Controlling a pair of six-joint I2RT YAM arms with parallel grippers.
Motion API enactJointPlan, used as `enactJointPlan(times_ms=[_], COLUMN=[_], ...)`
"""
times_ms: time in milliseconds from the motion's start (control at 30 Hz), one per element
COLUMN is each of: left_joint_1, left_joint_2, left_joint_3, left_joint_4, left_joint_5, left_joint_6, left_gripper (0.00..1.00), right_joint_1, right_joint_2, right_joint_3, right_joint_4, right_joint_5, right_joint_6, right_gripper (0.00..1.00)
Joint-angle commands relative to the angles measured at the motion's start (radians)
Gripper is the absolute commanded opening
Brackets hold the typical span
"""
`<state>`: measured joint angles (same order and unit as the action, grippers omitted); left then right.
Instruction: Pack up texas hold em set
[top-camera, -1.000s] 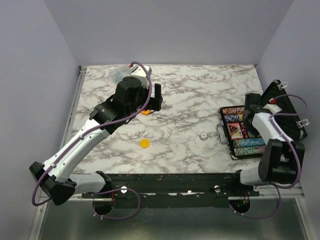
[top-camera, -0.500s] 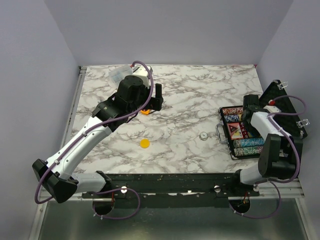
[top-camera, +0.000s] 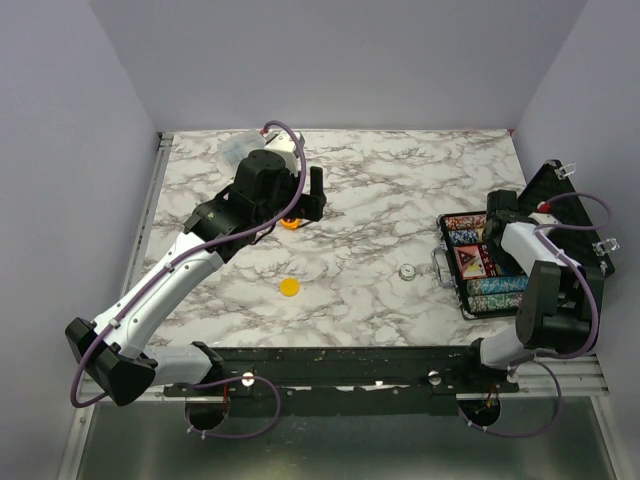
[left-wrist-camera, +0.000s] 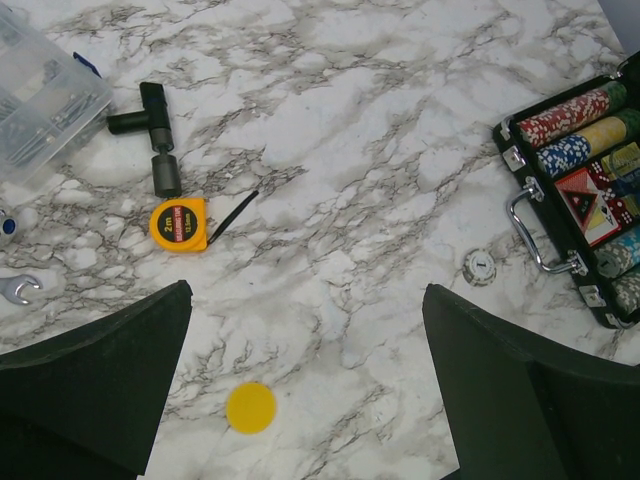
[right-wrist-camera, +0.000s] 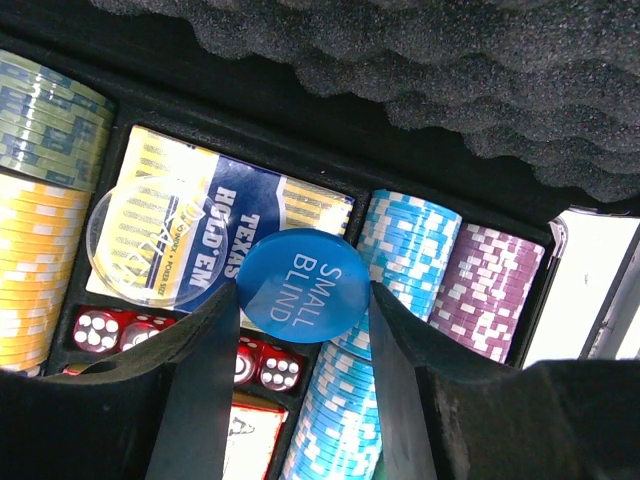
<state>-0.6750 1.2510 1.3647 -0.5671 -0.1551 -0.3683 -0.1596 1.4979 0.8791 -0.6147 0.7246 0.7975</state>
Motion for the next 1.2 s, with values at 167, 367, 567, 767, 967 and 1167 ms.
enactJointPlan(times_ms=[167, 367, 567, 767, 967, 1167], left_joint_1=[0.006, 0.006, 0.006, 0.005, 0.0, -0.003], left_joint_2=[0.004, -0.001, -0.015, -0.031, -0.038, -0.039], left_joint_3=[0.022, 0.02, 0.019, 0.017, 0.019, 0.023], left_joint_4=[-0.001, 0.001, 0.003, 0.007, 0.006, 0.0], left_joint_5=[0.034, 0.037, 0.038, 0.046, 0.046, 0.037], left_joint_6=[-0.012, -0.011, -0.009, -0.011, -0.012, -0.01], left_gripper=[0.98, 0.98, 0.99, 0.98, 0.98, 0.99], right_joint_1=[-0.02, -0.02, -0.02, -0.02, -0.02, -0.021], right_joint_2=[0.013, -0.002, -0.037, -0.063, -0.1, -0.122], right_joint_3=[-0.011, -0.018, -0.03, -0.037, -0.034, -0.048], right_joint_4=[0.045, 0.055, 0.062, 0.061, 0.078, 0.135], right_joint_5=[0.034, 0.021, 0.016, 0.009, -0.031, -0.114], right_joint_6=[0.015, -0.005, -0.027, -0.044, -0.095, -0.149], right_gripper=[0.29, 0.43, 0.53, 0.68, 0.81, 0.8])
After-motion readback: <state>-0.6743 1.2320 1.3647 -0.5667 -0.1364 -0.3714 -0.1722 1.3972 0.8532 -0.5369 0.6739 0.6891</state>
